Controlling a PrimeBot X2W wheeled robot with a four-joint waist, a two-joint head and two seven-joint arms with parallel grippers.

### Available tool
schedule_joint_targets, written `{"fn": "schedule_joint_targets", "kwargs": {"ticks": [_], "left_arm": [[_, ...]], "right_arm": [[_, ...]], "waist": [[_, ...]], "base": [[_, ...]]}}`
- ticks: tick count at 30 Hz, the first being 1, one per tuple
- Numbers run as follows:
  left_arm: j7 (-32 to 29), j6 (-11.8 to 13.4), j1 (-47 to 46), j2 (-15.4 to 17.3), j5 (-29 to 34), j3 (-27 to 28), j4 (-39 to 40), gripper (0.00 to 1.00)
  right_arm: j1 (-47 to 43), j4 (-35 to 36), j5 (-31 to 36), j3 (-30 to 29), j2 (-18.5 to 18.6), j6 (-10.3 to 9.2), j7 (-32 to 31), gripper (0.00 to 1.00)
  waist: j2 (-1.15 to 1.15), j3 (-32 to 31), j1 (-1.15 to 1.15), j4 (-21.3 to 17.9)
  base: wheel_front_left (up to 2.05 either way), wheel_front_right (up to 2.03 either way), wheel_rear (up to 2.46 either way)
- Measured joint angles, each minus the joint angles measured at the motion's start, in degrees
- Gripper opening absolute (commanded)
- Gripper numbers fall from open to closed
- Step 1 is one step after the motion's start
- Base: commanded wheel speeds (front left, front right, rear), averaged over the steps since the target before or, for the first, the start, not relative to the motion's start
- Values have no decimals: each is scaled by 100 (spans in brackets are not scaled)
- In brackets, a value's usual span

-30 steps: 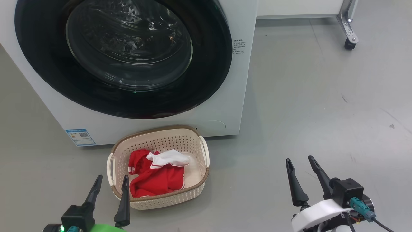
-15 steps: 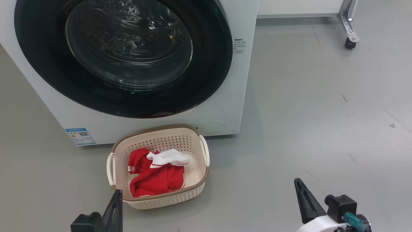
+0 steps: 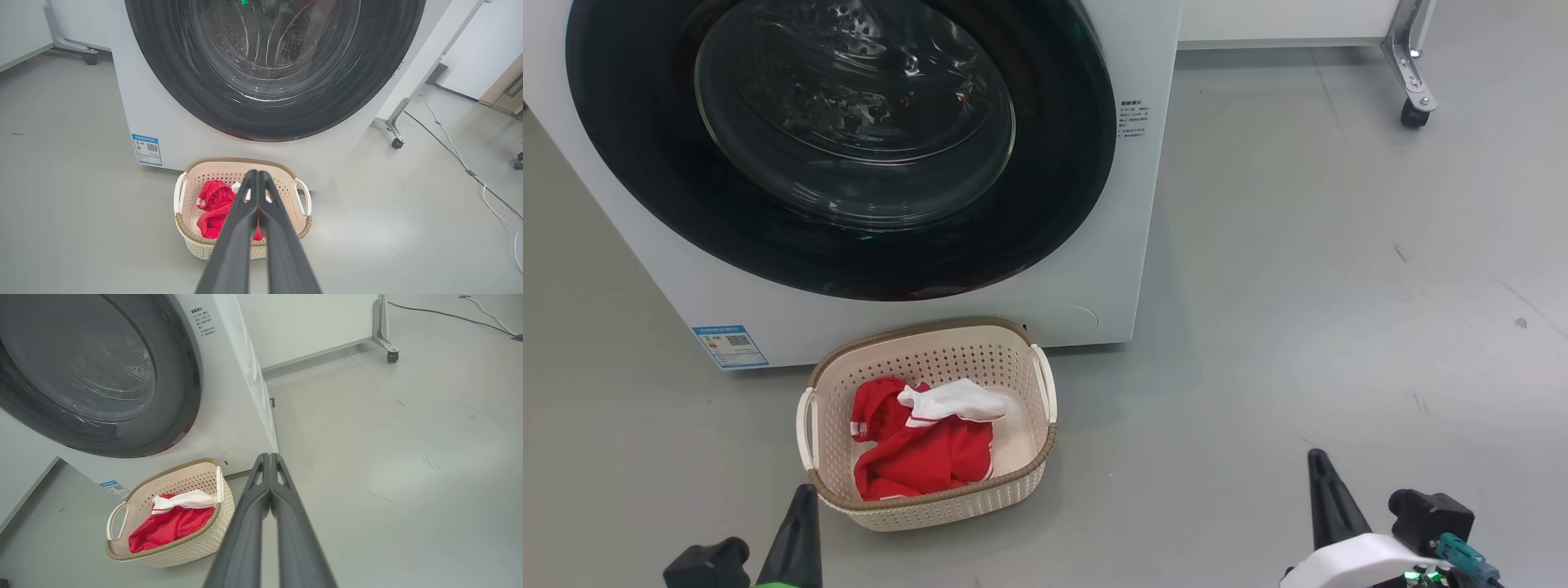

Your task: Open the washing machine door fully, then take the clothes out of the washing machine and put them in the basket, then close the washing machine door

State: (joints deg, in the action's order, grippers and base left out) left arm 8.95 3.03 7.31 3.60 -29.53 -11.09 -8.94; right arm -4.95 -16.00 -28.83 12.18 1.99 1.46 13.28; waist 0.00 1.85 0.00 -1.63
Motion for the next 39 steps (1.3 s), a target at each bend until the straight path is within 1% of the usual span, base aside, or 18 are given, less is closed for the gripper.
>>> {"fn": "schedule_joint_targets", "kwargs": {"ticks": [16,19,23,25,32,35,39], "left_arm": [[-235,-140,-36,-11,-1190,215,-21,0],[-245,-169,-58,-10,-1306,243,-37,0],[-318,-190,-121,-4,-1616,308,-58,0],[-343,-236,-148,-1,-1775,335,-75,0],[-445,-289,-208,9,-2298,409,-147,0],[-487,-335,-275,13,-2529,455,-155,0],[-538,-343,-302,18,-2803,516,-178,0]], "right_arm": [[29,81,-1210,-270,48,44,-297,0],[43,88,-1380,-300,62,49,-339,0],[90,89,-1692,-369,83,51,-415,0],[101,93,-1838,-407,96,94,-439,0],[149,98,-2386,-509,140,103,-567,0],[194,100,-2603,-560,153,147,-603,0],[225,108,-2915,-624,163,153,-680,0]], "waist": [[0,-26,0,30],[0,-30,0,34],[0,-37,0,42],[0,-41,0,45],[0,-54,0,58],[0,-59,0,64],[0,-67,0,72]], "base": [[0,0,0],[0,0,0],[0,0,0],[0,0,0],[0,0,0],[0,0,0],[0,0,0]]}}
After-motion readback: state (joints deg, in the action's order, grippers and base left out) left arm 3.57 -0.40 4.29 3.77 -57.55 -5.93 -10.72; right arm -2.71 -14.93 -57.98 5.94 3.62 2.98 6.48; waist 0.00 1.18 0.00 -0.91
